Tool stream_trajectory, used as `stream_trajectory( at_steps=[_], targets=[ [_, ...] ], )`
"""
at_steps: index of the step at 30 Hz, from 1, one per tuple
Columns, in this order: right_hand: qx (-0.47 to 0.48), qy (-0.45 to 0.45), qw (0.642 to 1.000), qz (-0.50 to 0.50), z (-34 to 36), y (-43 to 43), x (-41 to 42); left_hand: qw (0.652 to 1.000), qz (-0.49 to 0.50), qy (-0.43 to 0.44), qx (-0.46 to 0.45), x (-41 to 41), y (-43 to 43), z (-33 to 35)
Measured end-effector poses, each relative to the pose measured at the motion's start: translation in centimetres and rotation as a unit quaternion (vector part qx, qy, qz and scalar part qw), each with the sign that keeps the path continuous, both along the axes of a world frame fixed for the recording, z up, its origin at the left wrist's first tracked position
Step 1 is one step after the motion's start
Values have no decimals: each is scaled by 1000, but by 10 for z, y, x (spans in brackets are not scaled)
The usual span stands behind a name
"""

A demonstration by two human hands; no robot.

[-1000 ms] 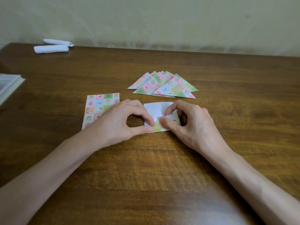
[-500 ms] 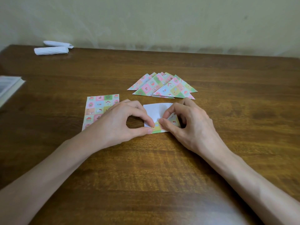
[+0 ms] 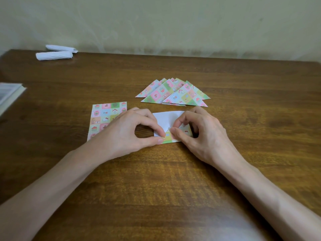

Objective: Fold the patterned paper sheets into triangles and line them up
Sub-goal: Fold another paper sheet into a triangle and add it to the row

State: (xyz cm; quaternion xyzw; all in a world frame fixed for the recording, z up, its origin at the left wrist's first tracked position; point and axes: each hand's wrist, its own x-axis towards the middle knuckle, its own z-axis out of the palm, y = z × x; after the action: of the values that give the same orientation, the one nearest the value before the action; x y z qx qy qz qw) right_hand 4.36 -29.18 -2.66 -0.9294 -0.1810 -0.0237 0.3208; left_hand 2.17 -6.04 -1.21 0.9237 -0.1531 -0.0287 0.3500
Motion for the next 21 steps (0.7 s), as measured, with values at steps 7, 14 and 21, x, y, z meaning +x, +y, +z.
stream_trajectory(
  at_steps=[7, 14, 21],
  targets=[
    [-1, 9, 1000, 2, 0, 1, 0, 1000, -2, 13, -1, 1, 0, 2],
    [3, 10, 1000, 0, 2, 2, -6, 1000, -10, 18, 6, 3, 1, 5],
    [-22, 9, 1000, 3, 5, 4, -9, 999, -18, 25, 15, 4, 2, 6]
  ],
)
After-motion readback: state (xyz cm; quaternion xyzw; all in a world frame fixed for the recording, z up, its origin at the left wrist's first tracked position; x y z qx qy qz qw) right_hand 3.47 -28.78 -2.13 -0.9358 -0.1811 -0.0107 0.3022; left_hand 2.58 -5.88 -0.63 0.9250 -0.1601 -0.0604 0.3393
